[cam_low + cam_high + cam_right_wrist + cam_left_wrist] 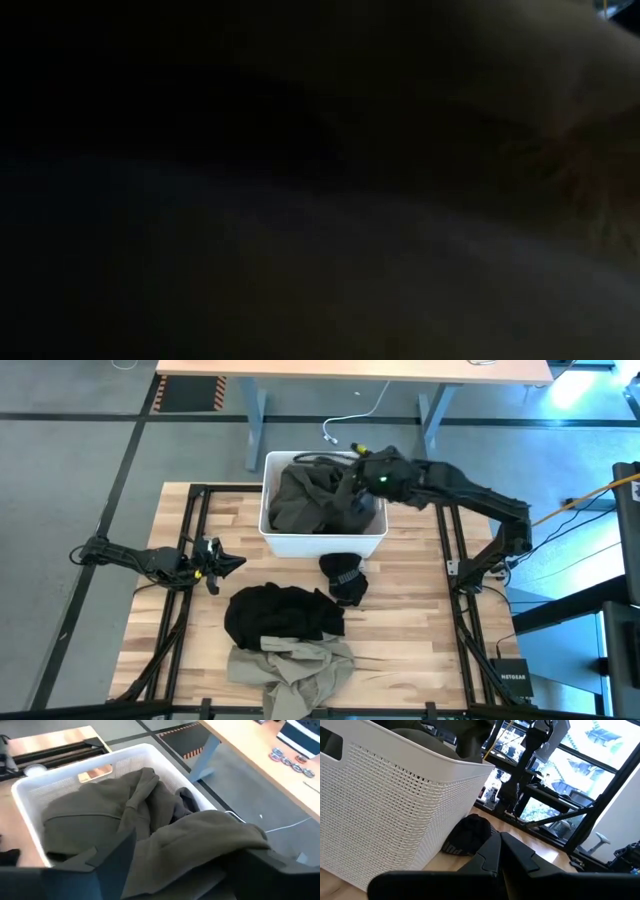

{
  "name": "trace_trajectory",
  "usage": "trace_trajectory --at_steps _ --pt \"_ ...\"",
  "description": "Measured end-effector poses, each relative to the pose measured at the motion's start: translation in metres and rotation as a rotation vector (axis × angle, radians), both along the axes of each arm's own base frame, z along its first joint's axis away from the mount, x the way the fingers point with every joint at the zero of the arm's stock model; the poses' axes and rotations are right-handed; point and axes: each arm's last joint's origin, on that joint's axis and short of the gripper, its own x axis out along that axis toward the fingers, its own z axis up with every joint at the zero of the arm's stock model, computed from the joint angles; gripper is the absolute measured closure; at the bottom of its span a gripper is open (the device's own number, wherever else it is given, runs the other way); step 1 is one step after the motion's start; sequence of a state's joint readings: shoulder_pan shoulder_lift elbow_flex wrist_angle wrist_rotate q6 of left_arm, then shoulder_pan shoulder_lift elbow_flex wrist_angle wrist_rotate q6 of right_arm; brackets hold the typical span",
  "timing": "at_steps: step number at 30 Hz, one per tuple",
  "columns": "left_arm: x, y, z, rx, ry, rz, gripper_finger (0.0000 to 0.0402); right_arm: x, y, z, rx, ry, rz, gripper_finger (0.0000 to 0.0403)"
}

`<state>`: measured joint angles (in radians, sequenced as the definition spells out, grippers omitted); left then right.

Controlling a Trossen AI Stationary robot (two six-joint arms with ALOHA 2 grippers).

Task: Sort clothes
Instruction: Put the gray jacket into the white laundry bin

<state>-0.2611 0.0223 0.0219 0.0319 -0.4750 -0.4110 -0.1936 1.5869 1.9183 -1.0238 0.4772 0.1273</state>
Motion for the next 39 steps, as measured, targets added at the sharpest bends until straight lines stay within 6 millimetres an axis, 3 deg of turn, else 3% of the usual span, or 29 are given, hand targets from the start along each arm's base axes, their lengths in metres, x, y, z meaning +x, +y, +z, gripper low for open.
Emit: trace_trajectory --at_steps 5,9,12,18,22,29,34,39 --pt "0.000 0.000 0.000 -0.001 0.000 0.000 0.0398 -0.009 0.030 0.020 0.010 -0.007 0.076 0.0097" --pt "0.000 0.000 0.000 -0.001 0.000 0.000 0.0398 -0.010 0.067 0.016 0.047 0.024 0.173 0.0096" --pt "0.000 0.000 0.000 0.000 0.000 0.000 0.0398 -0.006 0.097 -0.003 0.081 0.083 0.244 0.0096" --pt "0.000 0.000 0.000 0.002 0.000 0.000 0.0398 0.001 0.142 -0.063 0.025 0.228 0.290 0.0096" --pt "0.000 0.000 0.000 0.002 0.000 0.000 0.0398 0.000 0.149 -0.096 -0.031 0.278 0.215 0.0096" --pt "0.000 0.000 0.000 -0.007 -0.002 0.000 0.0398 -0.001 0.151 -0.156 0.026 0.301 0.125 0.0096" --pt "0.000 0.000 0.000 -0.010 -0.003 0.000 0.0398 0.003 0.154 -0.193 0.156 0.203 0.105 0.0096" --pt "0.000 0.000 0.000 -0.009 -0.003 0.000 0.0398 0.007 0.153 -0.214 0.224 0.096 0.097 0.0096"
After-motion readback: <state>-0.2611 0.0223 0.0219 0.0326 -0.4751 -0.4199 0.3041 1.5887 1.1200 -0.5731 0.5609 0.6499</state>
